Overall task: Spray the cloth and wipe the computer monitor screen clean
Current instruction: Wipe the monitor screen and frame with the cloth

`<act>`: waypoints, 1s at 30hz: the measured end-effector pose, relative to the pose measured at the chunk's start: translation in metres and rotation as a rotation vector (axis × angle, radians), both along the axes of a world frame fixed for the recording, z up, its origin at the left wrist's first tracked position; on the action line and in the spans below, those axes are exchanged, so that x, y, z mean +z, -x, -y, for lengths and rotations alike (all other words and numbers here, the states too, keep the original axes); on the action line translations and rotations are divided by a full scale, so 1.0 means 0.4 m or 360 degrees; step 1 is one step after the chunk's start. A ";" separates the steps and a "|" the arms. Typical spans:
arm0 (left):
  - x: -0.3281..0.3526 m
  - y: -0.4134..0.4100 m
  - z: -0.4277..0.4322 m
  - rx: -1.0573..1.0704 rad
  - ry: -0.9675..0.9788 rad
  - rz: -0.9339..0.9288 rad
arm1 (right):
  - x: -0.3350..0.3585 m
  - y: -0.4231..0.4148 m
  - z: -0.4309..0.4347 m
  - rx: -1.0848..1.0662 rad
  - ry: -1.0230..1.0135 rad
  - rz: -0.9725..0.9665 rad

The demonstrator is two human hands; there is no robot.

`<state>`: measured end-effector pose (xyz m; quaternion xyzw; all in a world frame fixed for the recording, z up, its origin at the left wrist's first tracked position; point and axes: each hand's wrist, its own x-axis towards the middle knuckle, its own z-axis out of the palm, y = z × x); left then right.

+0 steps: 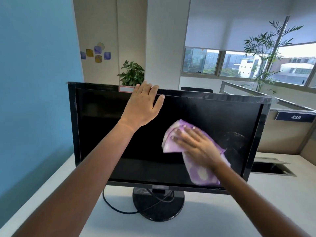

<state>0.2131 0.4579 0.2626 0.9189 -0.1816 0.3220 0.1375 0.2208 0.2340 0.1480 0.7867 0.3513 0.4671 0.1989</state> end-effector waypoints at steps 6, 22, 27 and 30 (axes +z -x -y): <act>0.001 -0.011 0.107 -0.0180 -0.0106 0.0012 | 0.139 -0.034 0.062 -0.0132 -0.0581 0.0194; -0.034 -0.022 0.142 -0.0198 0.0130 0.0206 | -0.276 -0.002 0.010 -0.0142 0.0015 -0.0179; -0.025 -0.014 0.138 -0.0180 0.0117 0.0172 | -0.316 0.019 0.025 -0.0164 0.0351 -0.0154; -0.013 -0.014 0.143 -0.0173 0.0153 0.0133 | -0.252 0.015 0.032 -0.0165 0.0371 -0.0094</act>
